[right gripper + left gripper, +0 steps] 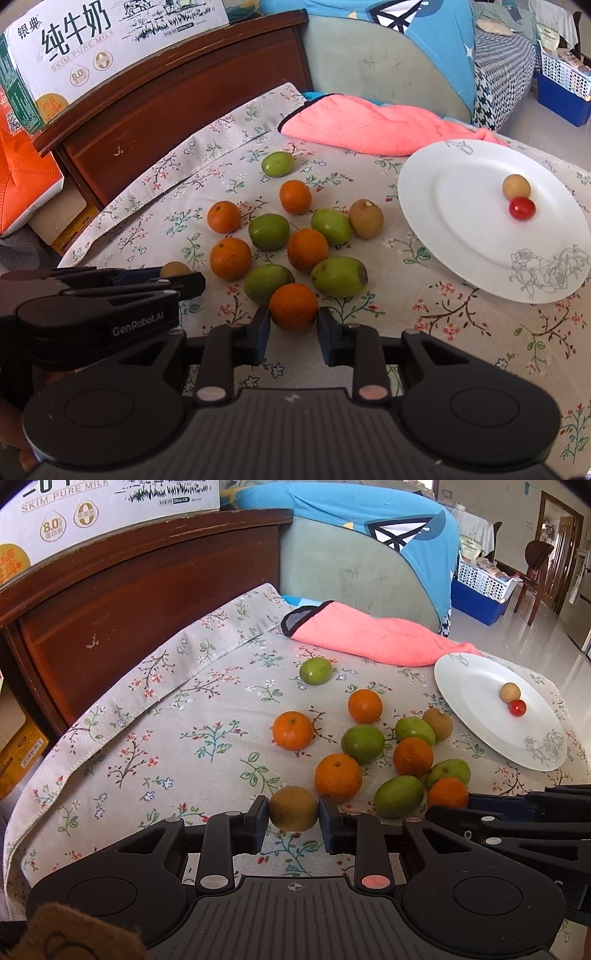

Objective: Organize fruits
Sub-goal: 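Carry kiwi and mandarin onto the white plate and open both grippers, then lower the right gripper onto a green jujube and close on it, then grasp another green jujube with the left gripper while the right holds its own, then carry both green jujubes toward the white plate, then lower both green jujubes onto the white plate and open both grippers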

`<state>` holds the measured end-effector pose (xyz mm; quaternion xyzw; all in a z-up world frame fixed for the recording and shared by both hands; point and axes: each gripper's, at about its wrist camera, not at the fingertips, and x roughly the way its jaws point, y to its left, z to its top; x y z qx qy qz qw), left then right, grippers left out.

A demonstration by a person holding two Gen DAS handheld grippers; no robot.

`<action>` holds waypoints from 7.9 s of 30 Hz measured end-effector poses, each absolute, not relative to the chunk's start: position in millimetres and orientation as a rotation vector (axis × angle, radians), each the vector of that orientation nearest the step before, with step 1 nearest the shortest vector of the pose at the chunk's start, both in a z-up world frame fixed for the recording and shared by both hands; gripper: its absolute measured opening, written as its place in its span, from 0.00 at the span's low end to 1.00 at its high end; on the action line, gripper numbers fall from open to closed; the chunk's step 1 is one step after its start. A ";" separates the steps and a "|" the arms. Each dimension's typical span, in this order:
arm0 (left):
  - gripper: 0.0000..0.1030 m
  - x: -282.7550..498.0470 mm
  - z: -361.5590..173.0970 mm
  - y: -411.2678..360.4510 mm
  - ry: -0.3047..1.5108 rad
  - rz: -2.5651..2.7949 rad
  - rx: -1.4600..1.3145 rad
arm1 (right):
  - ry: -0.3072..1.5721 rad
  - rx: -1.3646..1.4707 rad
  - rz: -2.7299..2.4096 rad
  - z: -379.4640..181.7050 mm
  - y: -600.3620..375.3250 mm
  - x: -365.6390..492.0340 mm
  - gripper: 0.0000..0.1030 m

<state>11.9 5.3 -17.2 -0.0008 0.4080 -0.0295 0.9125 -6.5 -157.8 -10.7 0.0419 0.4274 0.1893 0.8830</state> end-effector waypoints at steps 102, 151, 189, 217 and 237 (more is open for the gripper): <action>0.76 20.7 0.8 -23.3 0.805 -0.431 0.194 | 0.931 0.318 0.316 -6.2 -208.1 31.3 0.34; 0.25 24.4 -33.8 -39.6 0.826 -0.528 0.239 | 0.994 0.240 0.298 -17.9 -197.7 35.9 0.29; 0.24 61.0 14.0 -55.6 0.744 -0.379 0.033 | 0.802 0.401 0.158 31.2 -265.4 31.8 0.29; 0.28 96.1 -5.1 -118.6 0.790 -0.432 0.038 | 0.878 0.557 -0.120 -1.6 -302.9 36.4 0.32; 0.78 90.5 23.5 -95.3 0.751 -0.327 0.038 | 0.832 0.524 -0.067 7.7 -291.4 35.2 0.34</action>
